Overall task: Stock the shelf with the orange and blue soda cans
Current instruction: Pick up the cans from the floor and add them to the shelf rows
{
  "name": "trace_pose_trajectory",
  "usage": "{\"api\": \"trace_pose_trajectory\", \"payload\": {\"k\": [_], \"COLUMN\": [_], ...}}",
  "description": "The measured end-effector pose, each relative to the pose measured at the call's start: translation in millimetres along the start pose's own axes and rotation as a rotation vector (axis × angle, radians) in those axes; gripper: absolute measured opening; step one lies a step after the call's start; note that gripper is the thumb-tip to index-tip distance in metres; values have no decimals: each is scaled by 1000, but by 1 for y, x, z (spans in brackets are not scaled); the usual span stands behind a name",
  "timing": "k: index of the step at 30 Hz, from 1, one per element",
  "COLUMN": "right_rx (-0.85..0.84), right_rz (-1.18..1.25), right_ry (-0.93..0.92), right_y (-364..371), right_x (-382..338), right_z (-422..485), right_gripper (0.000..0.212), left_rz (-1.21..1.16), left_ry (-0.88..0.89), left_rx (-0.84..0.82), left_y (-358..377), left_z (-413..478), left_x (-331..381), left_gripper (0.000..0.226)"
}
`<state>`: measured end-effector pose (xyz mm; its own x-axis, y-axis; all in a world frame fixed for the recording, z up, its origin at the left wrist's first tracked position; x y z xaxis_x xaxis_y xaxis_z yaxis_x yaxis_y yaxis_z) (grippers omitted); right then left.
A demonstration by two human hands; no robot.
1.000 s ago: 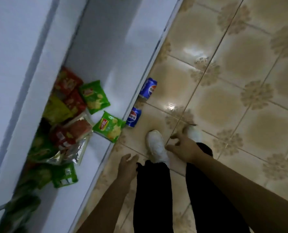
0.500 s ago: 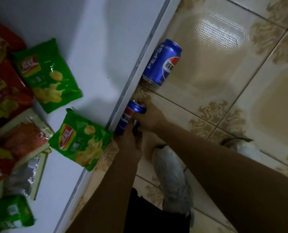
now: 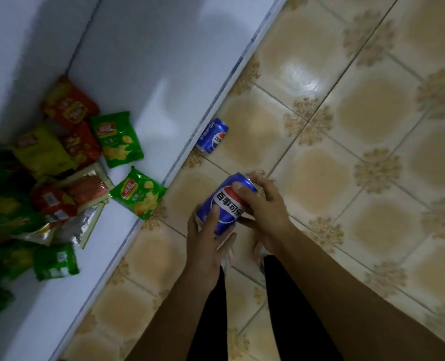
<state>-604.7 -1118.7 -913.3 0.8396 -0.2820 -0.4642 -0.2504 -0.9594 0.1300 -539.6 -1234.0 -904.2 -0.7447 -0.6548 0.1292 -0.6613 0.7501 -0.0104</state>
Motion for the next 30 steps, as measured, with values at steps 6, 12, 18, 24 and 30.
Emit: {"api": "trace_pose_trajectory", "payload": {"k": [6,12,18,24,30], "right_rx": [-124,-287,-476,-726,-1018], "right_rz": [-56,-26,-131,-334,-282], "right_ry": [-81,-269,-533,-773,-788], "right_y": [-3,19,45,90,153], "right_x": [-124,-226,-297,-343,-371], "right_z": [-170,-307,-394,-468,-542], "right_gripper": [50,26,34,63,79], "left_rz": [-25,-96,-339,-459,-615], "left_ry": [65,230,307,383,583], "left_rx": [-174,-308,-407,-562,-743], "left_y": [40,55,49,48,24], "left_z": [-212,-377,-473,-536,-607], "left_x": [29,45,58,70,107], "left_gripper": [57,56,54,55,51]}}
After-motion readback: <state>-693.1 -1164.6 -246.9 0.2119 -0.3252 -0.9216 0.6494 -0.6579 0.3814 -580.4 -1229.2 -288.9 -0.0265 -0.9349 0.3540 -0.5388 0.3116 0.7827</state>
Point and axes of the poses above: each hand's wrist, its own z-axis towards the middle knuckle, its own y-axis out of the palm, x = y × z, the point moved 5 cm from there along z, towards the middle knuckle, and after that the axes turned 8 degrees about -y, right-handed, at the moved point
